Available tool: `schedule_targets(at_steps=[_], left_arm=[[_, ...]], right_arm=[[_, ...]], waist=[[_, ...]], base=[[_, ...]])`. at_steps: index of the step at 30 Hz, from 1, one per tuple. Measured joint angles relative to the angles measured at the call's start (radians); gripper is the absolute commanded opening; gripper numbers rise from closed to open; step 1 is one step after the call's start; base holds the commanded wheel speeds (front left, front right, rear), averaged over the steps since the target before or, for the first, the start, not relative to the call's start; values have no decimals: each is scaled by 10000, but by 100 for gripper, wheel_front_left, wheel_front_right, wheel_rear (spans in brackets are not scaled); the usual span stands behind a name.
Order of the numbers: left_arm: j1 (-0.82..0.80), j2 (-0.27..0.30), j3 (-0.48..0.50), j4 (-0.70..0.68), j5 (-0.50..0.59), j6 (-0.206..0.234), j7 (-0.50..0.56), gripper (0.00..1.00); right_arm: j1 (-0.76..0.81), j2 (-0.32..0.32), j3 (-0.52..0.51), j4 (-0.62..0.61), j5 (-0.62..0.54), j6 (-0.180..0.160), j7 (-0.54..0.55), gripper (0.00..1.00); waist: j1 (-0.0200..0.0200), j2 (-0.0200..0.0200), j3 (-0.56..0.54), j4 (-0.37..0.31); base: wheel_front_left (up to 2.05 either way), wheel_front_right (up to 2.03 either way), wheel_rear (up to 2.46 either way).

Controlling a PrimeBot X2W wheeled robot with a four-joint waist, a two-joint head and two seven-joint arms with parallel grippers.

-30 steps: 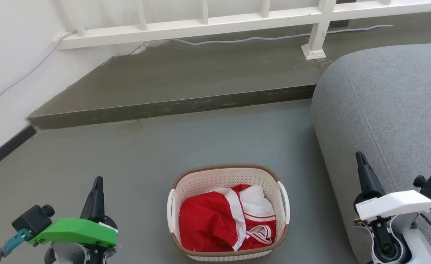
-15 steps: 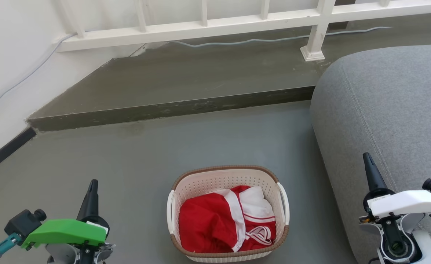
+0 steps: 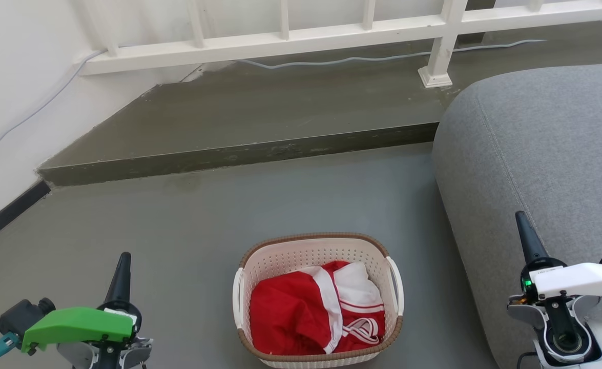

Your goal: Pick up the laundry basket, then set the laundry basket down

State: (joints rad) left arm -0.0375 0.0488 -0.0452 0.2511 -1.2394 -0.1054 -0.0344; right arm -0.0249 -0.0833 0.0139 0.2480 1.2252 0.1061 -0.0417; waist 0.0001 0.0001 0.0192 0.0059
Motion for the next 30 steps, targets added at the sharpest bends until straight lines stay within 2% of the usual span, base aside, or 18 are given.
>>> schedule_targets(at_steps=[30], left_arm=[[-45,58,591,228,-3200,-102,869,0]], right_arm=[[-284,86,-763,205,3329,81,882,0]], waist=[[-1,0,-137,-48]], base=[[0,0,0]])
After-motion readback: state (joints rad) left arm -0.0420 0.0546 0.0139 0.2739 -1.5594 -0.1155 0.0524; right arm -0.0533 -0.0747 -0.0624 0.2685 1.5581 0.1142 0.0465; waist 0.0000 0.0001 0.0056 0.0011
